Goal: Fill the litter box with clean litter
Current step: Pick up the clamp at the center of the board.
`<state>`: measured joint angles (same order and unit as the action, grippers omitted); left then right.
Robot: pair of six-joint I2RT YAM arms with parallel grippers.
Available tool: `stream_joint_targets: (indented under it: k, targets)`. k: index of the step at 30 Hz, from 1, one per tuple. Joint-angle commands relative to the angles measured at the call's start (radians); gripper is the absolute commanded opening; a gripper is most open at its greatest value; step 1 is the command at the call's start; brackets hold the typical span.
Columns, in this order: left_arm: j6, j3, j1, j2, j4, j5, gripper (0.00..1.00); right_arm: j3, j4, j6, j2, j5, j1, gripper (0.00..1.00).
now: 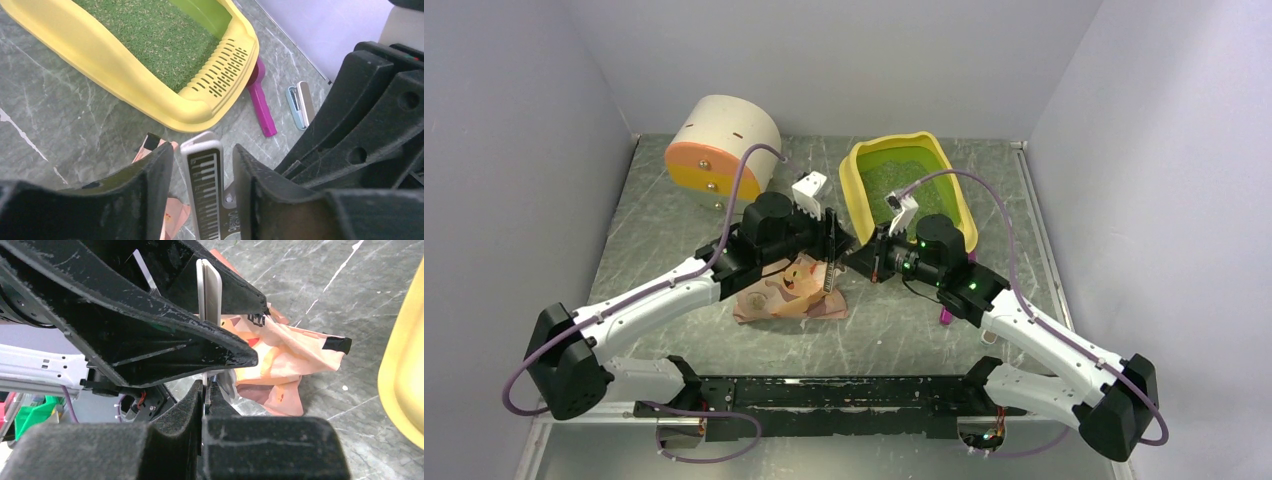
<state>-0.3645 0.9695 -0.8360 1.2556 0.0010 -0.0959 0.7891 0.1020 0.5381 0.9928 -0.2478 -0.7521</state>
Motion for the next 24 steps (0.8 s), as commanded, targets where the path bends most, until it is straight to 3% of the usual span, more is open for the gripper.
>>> stream_joint_targets:
  k: [1,7,10,16,19,24]
  targets:
    - [0.006,0.029,-0.008,0.008,0.034,-0.013,0.48,0.003,-0.081,0.013,0.006,0.008,-0.002,0.00]
    - [-0.001,0.000,-0.008,-0.035,0.062,0.022,0.21,0.047,-0.066,-0.011,0.050,0.000,-0.002,0.01]
    - [0.008,0.008,-0.008,-0.057,0.035,0.063,0.05,0.060,-0.038,-0.023,0.044,-0.006,-0.002,0.32]
    - [0.001,-0.026,0.005,-0.135,0.052,0.169,0.05,0.132,0.073,-0.113,-0.022,0.153,0.000,0.77]
    - [-0.033,-0.007,0.027,-0.159,0.016,0.175,0.05,0.142,0.081,-0.130,-0.015,0.189,0.003,0.83]
    - [-0.140,-0.064,0.064,-0.244,0.029,0.178,0.05,0.166,-0.008,-0.103,0.065,-0.036,0.008,0.84]
